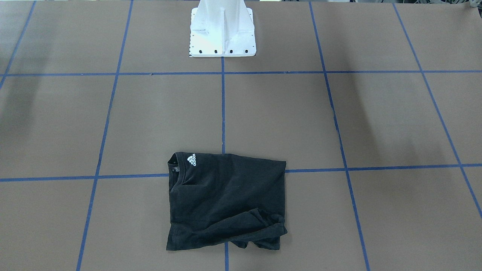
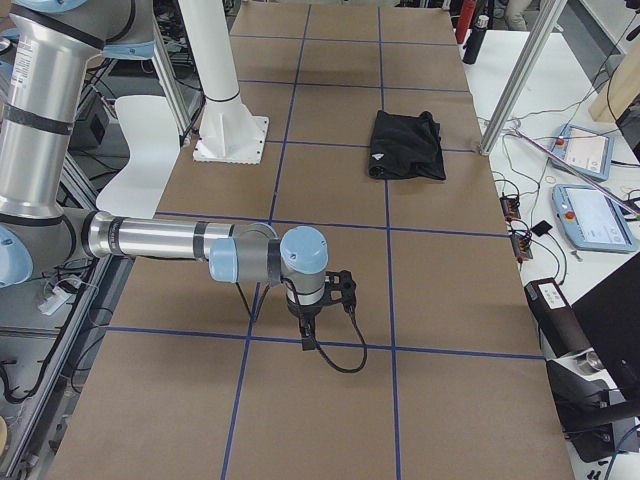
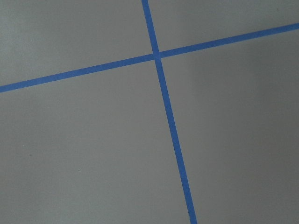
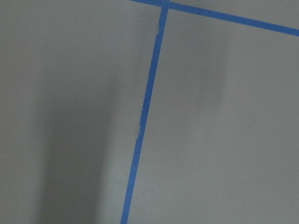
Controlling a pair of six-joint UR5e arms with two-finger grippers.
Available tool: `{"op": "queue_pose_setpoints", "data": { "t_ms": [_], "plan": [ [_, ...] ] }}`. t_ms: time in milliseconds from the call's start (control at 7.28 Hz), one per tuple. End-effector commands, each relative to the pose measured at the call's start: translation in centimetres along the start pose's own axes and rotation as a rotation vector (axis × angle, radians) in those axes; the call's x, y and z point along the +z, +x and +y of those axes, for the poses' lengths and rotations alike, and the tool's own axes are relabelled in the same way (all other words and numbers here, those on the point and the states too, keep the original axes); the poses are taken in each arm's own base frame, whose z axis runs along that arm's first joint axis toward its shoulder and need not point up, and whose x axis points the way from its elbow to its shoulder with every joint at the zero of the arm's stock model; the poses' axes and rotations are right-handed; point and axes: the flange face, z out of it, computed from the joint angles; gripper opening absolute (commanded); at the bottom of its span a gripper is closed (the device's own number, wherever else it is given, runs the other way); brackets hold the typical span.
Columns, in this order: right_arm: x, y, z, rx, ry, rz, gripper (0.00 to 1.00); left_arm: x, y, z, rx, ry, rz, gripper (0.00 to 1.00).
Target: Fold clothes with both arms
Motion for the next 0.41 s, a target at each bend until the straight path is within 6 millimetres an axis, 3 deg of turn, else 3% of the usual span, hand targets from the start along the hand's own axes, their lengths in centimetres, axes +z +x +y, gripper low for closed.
{"op": "queue_pose_setpoints", "data": {
  "t_ms": [0,275],
  "plan": [
    [0.03,-0.04,-0.02,-0.001,-0.001,0.0,1.0,-0.03,0.0,0.0,0.0,0.001,0.0,1.0],
    [0.12,-0.25,-0.1,-0.004,-0.004,-0.001,1.0,0.01,0.06,-0.03,0.002,0.001,0.0,1.0]
  ]
}}
